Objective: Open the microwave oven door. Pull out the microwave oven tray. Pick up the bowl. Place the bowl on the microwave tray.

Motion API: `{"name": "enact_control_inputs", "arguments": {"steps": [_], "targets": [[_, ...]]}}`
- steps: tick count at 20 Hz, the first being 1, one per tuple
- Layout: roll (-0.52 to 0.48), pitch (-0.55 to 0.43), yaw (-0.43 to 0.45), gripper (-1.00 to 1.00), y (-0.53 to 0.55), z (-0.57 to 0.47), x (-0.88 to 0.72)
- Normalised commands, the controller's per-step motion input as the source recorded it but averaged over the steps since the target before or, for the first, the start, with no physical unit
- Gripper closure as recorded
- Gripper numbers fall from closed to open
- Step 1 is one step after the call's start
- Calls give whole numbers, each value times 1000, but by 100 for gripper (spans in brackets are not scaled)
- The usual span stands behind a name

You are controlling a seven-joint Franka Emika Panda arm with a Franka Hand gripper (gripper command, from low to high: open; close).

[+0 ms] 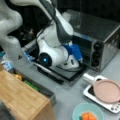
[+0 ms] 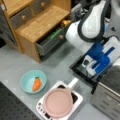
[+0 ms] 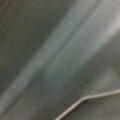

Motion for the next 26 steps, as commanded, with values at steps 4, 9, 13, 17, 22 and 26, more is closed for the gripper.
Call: {"name": "enact_control_inputs", "arguments": {"steps": [4, 9, 13, 17, 22, 26], "targets": [[104, -87, -243, 100, 1, -287, -147], [99, -82, -248, 100, 19, -284, -145], [93, -79, -261, 100, 52, -278, -131], [81, -55, -255, 100, 35, -231, -119], [17, 18, -135, 100, -280, -38, -125], [-30, 44, 13, 100, -592, 133, -126]]}}
